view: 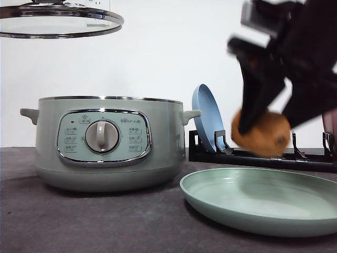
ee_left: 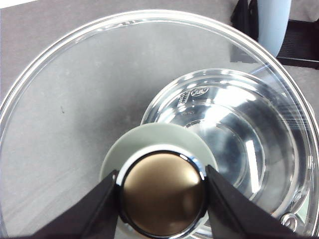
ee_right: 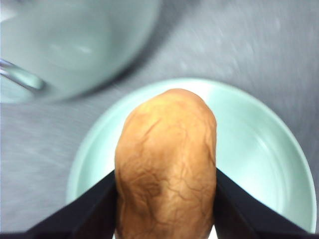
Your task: Transfer potato from steamer to green plate
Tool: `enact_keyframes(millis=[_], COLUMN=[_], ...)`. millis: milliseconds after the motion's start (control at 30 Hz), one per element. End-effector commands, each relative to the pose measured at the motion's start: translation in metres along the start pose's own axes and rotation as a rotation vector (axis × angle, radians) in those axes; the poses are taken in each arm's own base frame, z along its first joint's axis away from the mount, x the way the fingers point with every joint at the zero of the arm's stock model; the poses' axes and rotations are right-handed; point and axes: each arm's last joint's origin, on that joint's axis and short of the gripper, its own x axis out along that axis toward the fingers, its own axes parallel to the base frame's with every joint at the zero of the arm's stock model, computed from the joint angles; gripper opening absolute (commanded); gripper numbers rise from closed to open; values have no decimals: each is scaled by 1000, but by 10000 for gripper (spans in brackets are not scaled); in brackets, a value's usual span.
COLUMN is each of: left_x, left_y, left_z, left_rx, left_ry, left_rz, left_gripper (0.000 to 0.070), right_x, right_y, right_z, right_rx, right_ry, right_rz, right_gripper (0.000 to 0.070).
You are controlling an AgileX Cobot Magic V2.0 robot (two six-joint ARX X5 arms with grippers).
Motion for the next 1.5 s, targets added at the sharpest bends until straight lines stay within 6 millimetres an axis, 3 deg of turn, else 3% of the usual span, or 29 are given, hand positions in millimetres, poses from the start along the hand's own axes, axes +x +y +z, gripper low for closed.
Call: enact_keyframes(millis=[0, 300, 567, 767, 900, 967, 1200, 1467], left_x=[-17, -16, -16, -16, -16, -15, -15, 0], left_y=[-3, -10, -16, -23, -27, -29, -39, -49], left_z=[7, 7, 7, 7, 7, 7, 7, 9], left_rx=[13, 30, 45, 61, 72, 76, 103, 126], left_ry=[-89, -81, -80, -77, -77, -76, -75, -36], left_rz=[-1, -19, -35, -52, -62, -67, -95, -120], left_gripper=[1, 1, 1, 1, 1, 1, 1, 1], right_x=[8, 33, 34, 34, 33, 32, 11, -43], right_y=[0, -4, -4, -4, -3, -3, 3, 9], right_z=[-3, -14, -15, -15, -14, -12, 7, 37], right_rx=[33, 48, 47, 47, 48, 48, 36, -55], right_ry=[3, 55, 59, 62, 57, 47, -60, -206], right_rz=[-8, -45, -50, -50, -48, -47, -55, -101], right_gripper=[155, 183, 277, 306, 498, 560, 591, 591])
